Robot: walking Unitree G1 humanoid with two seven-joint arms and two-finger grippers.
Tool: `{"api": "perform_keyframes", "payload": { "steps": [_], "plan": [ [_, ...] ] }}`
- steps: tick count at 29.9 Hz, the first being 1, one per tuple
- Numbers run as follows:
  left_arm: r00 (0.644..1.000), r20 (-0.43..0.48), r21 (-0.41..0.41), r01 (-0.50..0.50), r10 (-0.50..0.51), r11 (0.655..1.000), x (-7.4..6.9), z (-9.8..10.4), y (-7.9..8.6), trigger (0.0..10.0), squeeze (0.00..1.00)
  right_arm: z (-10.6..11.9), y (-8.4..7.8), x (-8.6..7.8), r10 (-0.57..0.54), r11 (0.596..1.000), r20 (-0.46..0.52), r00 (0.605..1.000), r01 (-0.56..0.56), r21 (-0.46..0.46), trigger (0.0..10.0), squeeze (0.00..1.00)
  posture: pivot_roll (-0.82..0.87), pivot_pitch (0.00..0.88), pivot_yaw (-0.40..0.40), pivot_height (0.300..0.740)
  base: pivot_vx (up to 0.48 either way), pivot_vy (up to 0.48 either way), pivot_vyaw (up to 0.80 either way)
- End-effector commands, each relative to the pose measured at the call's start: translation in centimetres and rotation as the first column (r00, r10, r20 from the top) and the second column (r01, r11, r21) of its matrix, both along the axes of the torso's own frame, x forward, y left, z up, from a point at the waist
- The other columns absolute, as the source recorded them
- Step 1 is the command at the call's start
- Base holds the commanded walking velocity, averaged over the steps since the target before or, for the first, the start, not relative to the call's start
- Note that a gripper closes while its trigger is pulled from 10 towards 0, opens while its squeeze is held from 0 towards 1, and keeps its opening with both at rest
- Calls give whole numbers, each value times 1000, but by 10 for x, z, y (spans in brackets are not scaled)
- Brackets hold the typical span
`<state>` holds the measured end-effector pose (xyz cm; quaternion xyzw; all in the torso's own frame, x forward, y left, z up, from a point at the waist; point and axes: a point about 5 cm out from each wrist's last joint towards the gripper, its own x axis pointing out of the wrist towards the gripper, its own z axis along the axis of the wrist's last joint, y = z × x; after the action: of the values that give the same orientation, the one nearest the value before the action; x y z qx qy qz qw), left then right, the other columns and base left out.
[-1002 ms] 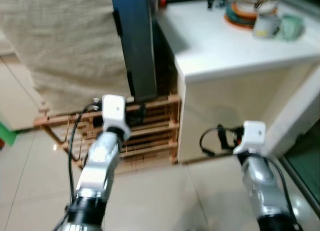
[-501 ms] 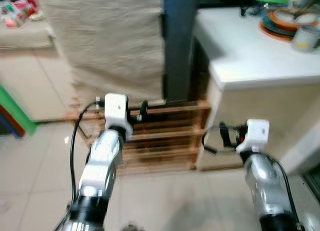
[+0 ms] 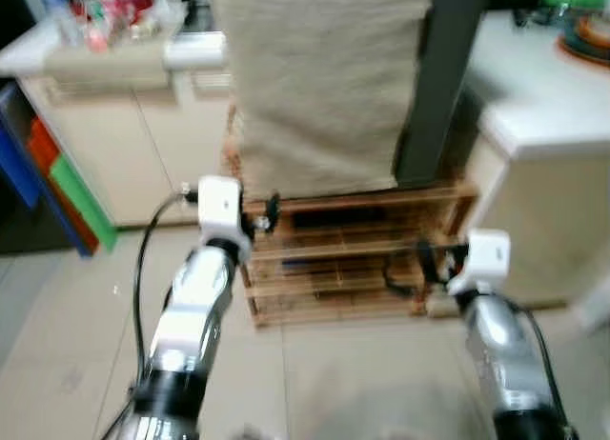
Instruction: Restocking fridge
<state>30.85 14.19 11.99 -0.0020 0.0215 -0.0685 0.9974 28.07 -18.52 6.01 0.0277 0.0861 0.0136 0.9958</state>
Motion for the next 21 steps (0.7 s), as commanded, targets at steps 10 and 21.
{"api": "perform_keyframes", "payload": {
  "steps": [10, 21],
  "plan": [
    [1000, 10, 42, -17, 17, 999, 2, 1, -1, 10000, 0, 0, -6, -4, -16, 1000, 4, 1000, 16, -12, 10000, 0, -14, 0, 54, 740, 0, 384, 126],
    [1000, 16, 5, -4, 4, 1000, 6, 2, 5, 10000, 0, 1, -7, -8, -30, 999, 22, 999, 30, -27, 10000, 0, -38, 0, 82, 740, 305, 0, 0]
  ]
}}
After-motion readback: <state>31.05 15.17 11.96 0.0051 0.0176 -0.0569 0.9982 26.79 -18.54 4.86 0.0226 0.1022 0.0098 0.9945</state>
